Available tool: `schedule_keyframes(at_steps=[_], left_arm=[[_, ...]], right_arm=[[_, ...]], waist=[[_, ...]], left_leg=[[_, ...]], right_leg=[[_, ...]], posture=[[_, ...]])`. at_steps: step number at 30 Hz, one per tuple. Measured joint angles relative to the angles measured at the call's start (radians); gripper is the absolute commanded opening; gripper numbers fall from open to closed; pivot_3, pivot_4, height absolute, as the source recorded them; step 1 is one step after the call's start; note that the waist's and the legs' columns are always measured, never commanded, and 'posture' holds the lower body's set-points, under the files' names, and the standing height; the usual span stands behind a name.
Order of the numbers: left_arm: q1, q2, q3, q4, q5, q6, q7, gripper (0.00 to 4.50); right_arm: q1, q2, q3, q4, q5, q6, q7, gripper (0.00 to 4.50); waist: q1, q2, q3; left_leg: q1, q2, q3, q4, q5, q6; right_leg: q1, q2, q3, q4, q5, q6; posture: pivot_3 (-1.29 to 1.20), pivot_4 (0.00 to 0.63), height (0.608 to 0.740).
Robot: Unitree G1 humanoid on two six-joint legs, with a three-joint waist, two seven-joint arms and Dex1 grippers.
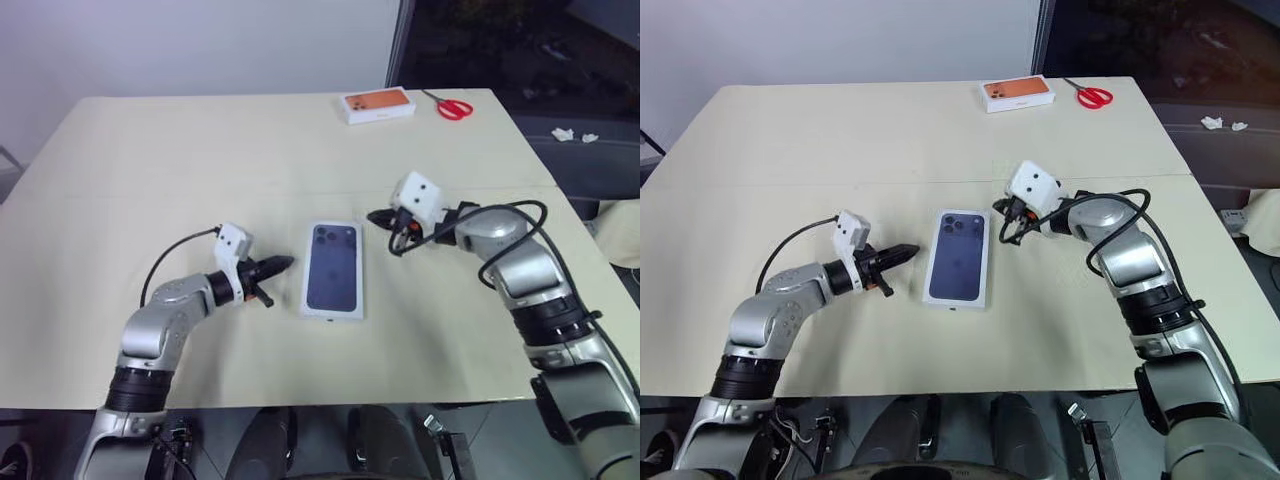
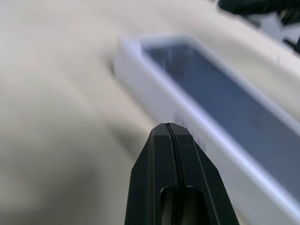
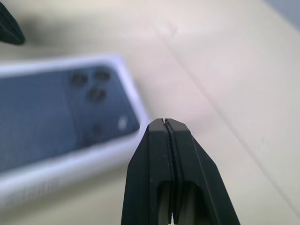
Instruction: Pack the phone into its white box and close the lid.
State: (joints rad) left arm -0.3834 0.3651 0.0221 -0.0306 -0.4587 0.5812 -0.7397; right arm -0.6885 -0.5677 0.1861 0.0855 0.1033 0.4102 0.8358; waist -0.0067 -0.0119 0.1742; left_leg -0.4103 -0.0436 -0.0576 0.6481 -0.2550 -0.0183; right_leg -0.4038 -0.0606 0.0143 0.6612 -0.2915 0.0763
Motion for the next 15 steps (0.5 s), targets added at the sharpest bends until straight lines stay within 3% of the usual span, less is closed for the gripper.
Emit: schedule_keyframes(at_steps=[9,12,15], left_arm=[[-0.102,-0.107,-0.069,0.189,0.081,-0.124,0.021,0.0],[-0.102,-0.073,-0.132,0.194,0.131,-0.147,-0.013,0.0],[-0.06,0.021,-0.169,0.126,0.126,-0.097,-0.112,0.0]], right_arm=[[0.108,0.051,0.053,0.041,-0.057,-0.058,-0.032,0.04],[0.173,-0.016,0.088,-0.06,-0.083,-0.068,0.021,0.04],[0.254,-0.089,0.115,-0.153,-0.065,-0.02,0.13,0.04]], waist=[[-0.01,0.0,0.0],[-0.004,0.001,-0.002],[-0.007,-0.003,-0.005]], left_leg=[[0.0,-0.001,0.001,0.0,0.001,-0.001],[0.003,0.0,0.0,-0.001,0.001,-0.001],[0.015,0.001,-0.001,-0.003,-0.001,0.001]], right_leg=[[-0.002,0.0,0.002,0.002,0.0,0.0],[0.002,0.001,0.001,0.002,0.0,0.0],[0.016,0.002,0.0,-0.005,-0.001,0.001]], posture=[[0.0,0.15,0.74],[0.0,0.15,0.74],[0.0,0.15,0.74]])
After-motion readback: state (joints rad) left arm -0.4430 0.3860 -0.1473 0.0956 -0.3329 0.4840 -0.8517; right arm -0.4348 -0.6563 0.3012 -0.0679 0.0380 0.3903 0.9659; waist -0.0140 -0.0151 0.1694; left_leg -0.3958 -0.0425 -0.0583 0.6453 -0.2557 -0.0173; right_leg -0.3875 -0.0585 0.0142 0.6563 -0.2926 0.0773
